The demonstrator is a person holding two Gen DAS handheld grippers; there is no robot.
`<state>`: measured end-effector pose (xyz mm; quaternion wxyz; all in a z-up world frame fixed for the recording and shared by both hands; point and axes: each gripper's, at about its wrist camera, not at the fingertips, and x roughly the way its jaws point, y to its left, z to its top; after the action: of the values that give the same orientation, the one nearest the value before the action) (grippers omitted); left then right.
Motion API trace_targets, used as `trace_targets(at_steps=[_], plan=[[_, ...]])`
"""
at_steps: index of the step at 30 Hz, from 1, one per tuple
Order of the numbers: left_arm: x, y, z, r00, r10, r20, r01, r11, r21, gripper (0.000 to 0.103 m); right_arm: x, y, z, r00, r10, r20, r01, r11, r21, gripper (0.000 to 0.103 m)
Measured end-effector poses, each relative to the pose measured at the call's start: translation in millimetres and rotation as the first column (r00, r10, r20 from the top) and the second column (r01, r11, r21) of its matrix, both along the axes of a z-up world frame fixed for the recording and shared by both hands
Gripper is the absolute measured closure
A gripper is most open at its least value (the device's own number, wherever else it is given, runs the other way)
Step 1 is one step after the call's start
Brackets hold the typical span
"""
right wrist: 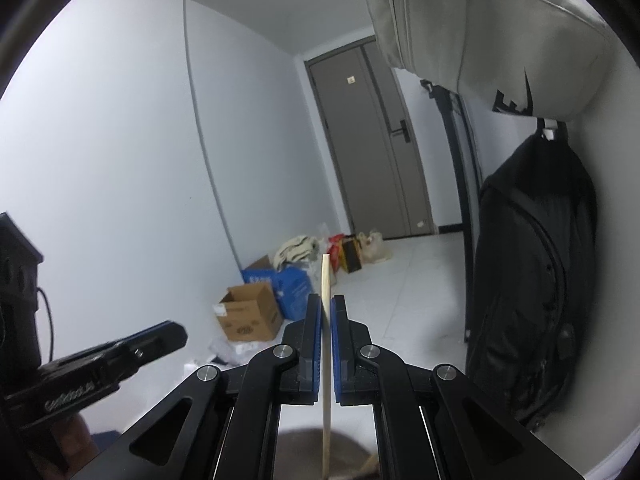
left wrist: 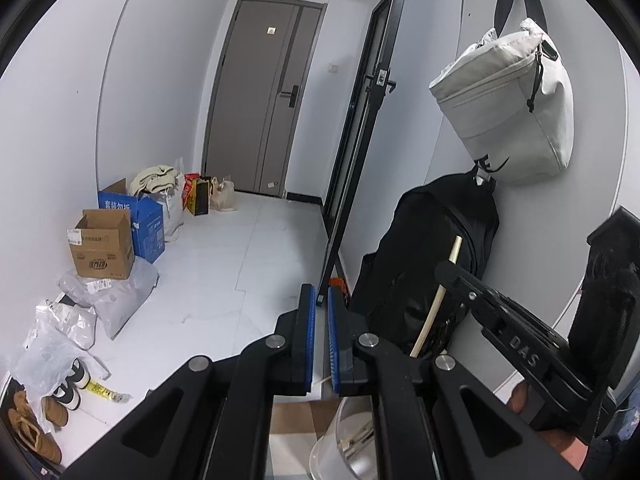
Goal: Organize utensils
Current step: 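Lower both held sticks into the white holder and open both grippers, then lower both grippers back toward the wooden sticks on the rug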
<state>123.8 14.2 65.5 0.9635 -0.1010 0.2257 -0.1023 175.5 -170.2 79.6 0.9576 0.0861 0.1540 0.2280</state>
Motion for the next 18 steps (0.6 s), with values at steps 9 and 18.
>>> trace_targets(at_steps=[9,18], plan=[[-11,4,-6,0.993,0.021,-0.114,-0.021,1.000,-0.002,0.075,-28,-10,-11,0.992,0.057,-0.109,-0.063,0.997,-0.047,0.049],[-51,5,2,0.993,0.069,-0.092,-0.065,0.997,0.047,0.043,-73,-47,-4,0.989,0.003,-0.151,-0.001,1.000,0.016,0.031]])
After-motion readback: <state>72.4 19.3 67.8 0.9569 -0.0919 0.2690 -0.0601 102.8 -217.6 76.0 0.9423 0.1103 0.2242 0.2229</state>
